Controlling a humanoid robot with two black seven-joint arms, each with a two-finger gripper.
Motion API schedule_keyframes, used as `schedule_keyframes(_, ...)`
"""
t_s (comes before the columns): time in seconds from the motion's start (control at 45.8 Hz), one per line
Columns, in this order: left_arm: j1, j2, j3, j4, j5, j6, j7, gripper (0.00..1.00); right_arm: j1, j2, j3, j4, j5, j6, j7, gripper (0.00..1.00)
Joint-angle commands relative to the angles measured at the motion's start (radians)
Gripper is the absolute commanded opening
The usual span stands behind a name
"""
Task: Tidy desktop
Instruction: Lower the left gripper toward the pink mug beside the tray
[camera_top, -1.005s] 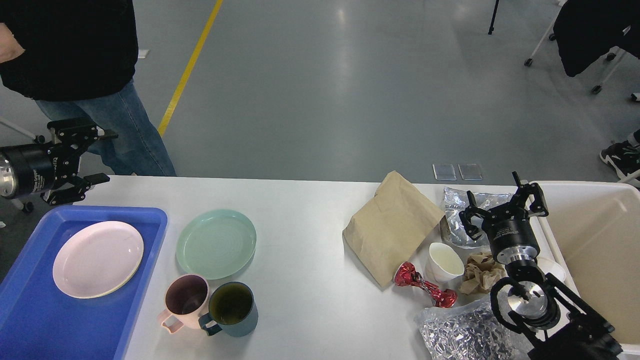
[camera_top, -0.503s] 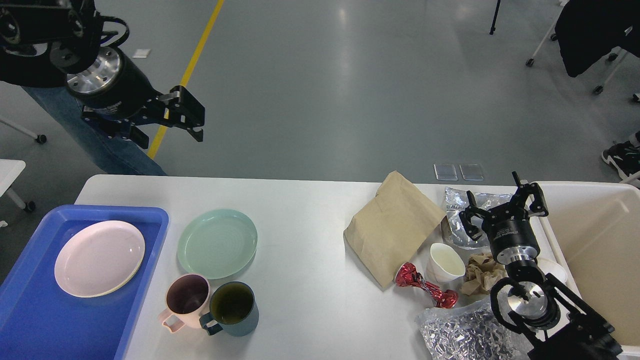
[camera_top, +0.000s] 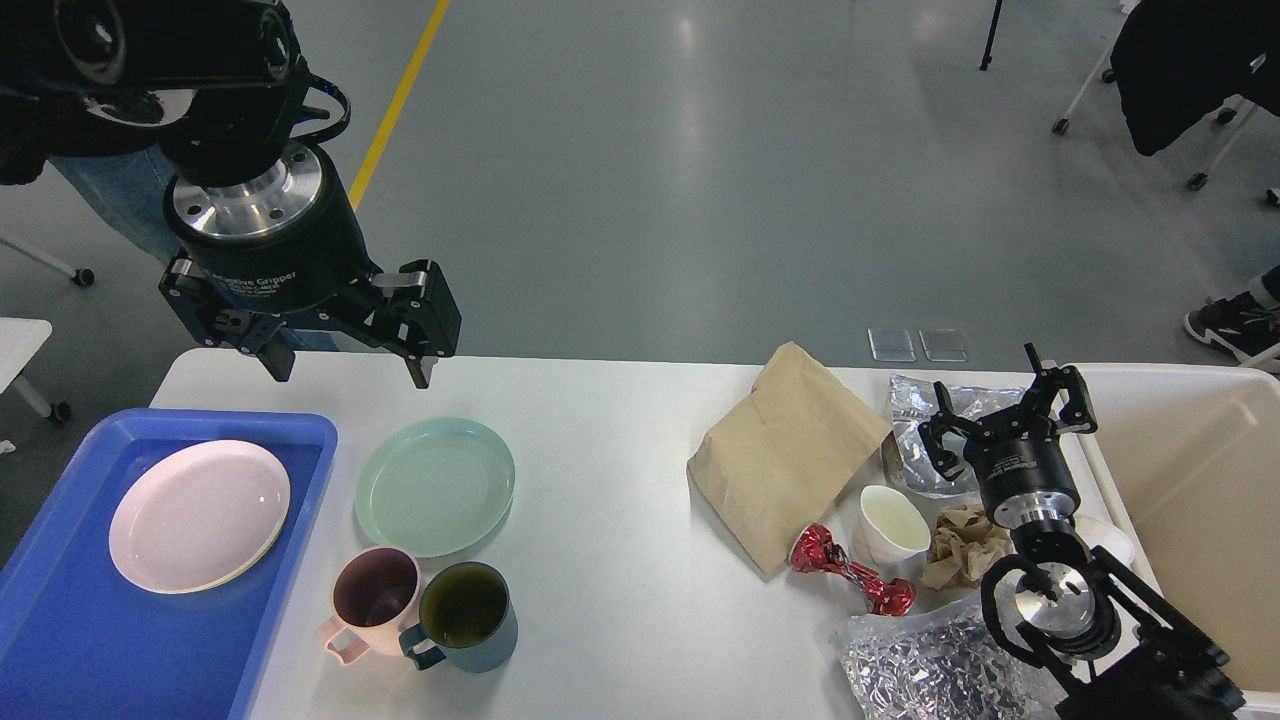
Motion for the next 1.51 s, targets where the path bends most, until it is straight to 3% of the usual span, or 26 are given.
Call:
schedule_keyframes(0.0,-0.01,0.011,0.016,-0.002,-0.003,-0.012,0.002,0.97,0.0,0.0,0.0,0.0,0.0,0.0,-0.001,1.0)
schedule_keyframes(0.284,0.001,0.031,0.048,-0.001,-0.01,-0.012,-0.024,0.96,0.0,0.0,0.0,0.0,0.0,0.0,-0.001,1.0)
schedule_keyframes(0.437,0.085,0.08,0.055,-0.001,-0.002,0.009,-0.034,0.93,0.0,0.0,0.0,0.0,0.0,0.0,-0.001,1.0)
schedule_keyframes(0.612,0.239,0.144,0.049,0.004,0.029,0.106,-0.027,0.93,0.0,0.0,0.0,0.0,0.0,0.0,-0.001,1.0)
schedule_keyframes(0.787,0.461,0.223,0.0,0.007,0.113,0.354,-0.03,0.93,0.0,0.0,0.0,0.0,0.0,0.0,-0.001,1.0)
schedule_keyframes(0.896,0.588,0.261,-0.052,0.031,0.217,0.443,-0.03,0.93,0.0,0.0,0.0,0.0,0.0,0.0,-0.001,1.0)
schedule_keyframes(1.246,0.875,0.263,-0.132,0.156,0.328,0.578,-0.031,0.91,0.0,0.0,0.0,0.001,0.0,0.0,-0.001,1.0)
schedule_keyframes(1.486,0.958,0.253,-0.133,0.188,0.329,0.641,-0.033,0.91,0.0,0.0,0.0,0.001,0.0,0.0,-0.001,1.0)
